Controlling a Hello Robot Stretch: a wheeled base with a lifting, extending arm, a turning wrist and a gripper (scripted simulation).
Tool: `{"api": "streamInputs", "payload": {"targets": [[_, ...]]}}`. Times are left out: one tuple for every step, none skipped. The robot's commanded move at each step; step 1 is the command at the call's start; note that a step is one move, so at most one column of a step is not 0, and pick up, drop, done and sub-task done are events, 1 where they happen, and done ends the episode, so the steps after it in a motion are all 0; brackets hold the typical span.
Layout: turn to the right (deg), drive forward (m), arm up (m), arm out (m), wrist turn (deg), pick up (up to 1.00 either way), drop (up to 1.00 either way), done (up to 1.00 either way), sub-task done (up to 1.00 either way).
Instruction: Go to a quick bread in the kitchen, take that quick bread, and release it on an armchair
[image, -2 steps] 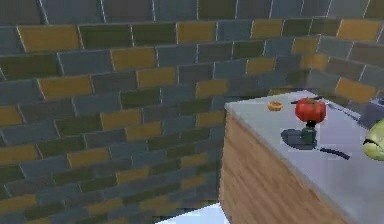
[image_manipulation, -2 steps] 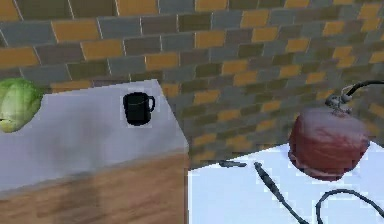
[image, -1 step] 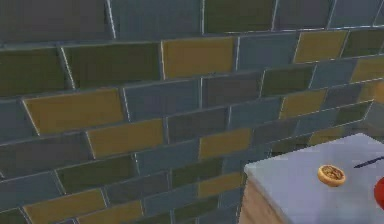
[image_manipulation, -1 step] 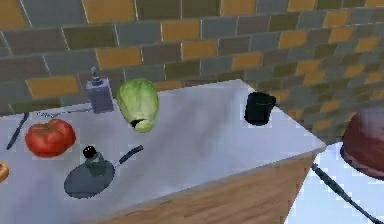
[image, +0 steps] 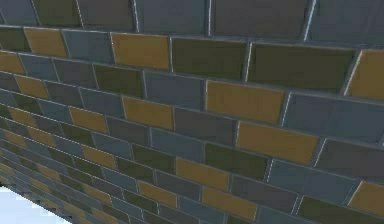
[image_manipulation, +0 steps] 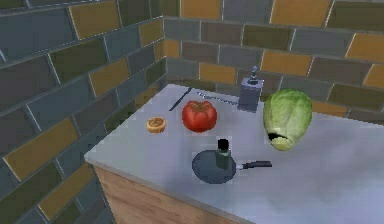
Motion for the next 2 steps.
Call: {"api": "streamInputs", "payload": {"targets": [[0.0,0.0,0.5,0.0,0.0,0.0,0.0,0.0,0.0],[0.0,0.0,0.38,0.0,0.0,0.0,0.0,0.0,0.0]]}}
